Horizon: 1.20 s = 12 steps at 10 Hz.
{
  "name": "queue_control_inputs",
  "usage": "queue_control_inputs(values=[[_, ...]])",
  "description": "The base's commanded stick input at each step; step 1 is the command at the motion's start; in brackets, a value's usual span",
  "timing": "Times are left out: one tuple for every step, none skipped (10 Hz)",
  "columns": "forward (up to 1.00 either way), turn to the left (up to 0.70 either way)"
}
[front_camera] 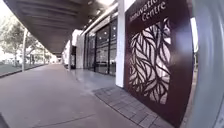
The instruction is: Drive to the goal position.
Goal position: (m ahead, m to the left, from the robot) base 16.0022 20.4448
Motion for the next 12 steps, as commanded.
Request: queue_control_inputs(values=[[0.0,0.7],[0.0,0.7],[0.0,0.7],[0.0,0.7],[0.0,0.7],[0.0,0.55],[0.0,0.25],[0.0,0.0],[0.0,0.0],[0.58,0.0],[0.7,0.0],[0.7,0.0]])
